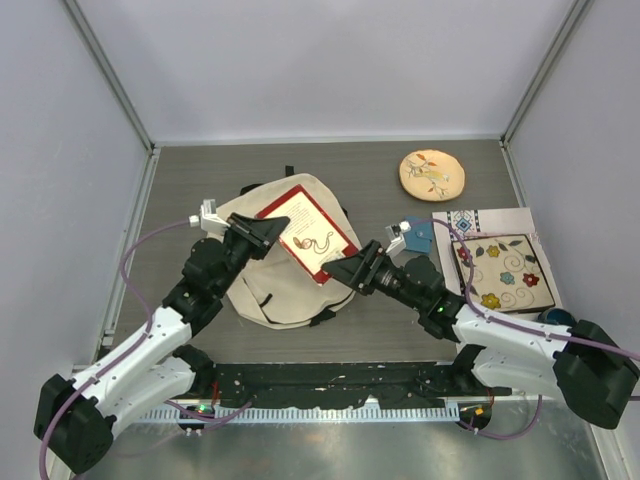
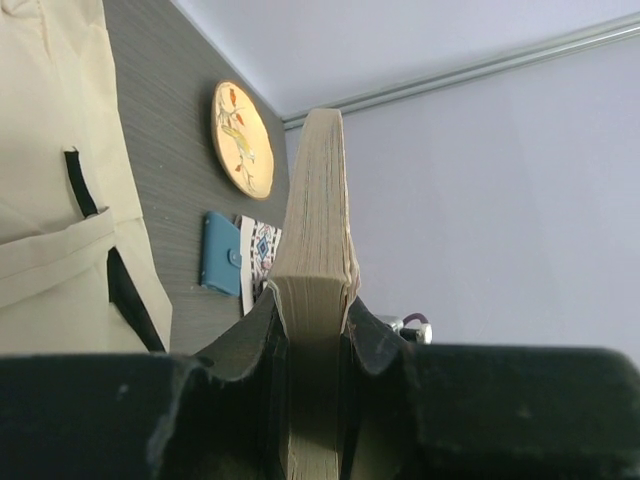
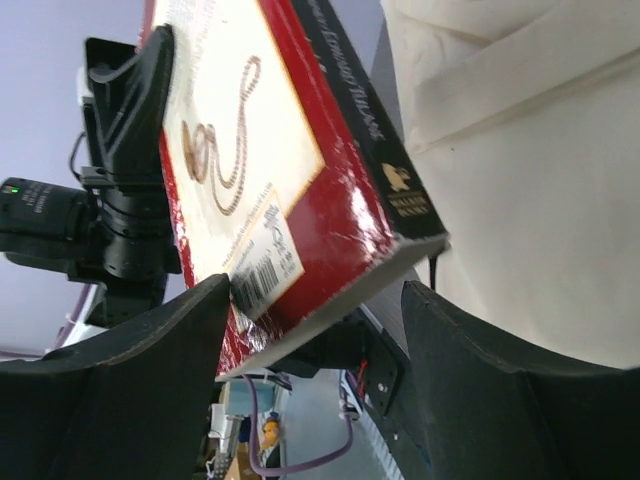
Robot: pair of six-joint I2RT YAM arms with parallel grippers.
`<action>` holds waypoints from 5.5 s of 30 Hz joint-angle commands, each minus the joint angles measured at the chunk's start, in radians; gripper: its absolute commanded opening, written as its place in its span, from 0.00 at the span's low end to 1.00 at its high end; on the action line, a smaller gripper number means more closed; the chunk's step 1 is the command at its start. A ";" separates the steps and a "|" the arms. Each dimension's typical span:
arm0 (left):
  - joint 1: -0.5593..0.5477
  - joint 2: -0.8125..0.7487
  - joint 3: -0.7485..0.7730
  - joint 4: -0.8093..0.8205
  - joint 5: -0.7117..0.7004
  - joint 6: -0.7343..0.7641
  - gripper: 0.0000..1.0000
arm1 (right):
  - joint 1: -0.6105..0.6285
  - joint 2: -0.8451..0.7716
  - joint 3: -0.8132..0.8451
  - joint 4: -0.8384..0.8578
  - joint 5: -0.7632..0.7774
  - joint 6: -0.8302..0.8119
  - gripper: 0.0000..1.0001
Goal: Pack the student bag
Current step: Pick up the book from the center of the board, then place the book in the student bag.
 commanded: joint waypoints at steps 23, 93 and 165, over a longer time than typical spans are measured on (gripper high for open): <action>0.004 0.025 0.043 -0.060 0.146 0.083 0.98 | 0.007 -0.190 0.053 -0.066 0.227 -0.072 0.01; 0.002 -0.290 0.267 -1.160 0.048 0.479 1.00 | 0.005 -0.662 0.249 -1.050 0.374 -0.207 0.01; -0.573 0.714 0.565 -0.914 -0.343 0.870 0.00 | 0.005 -0.610 0.232 -1.077 0.664 -0.269 0.01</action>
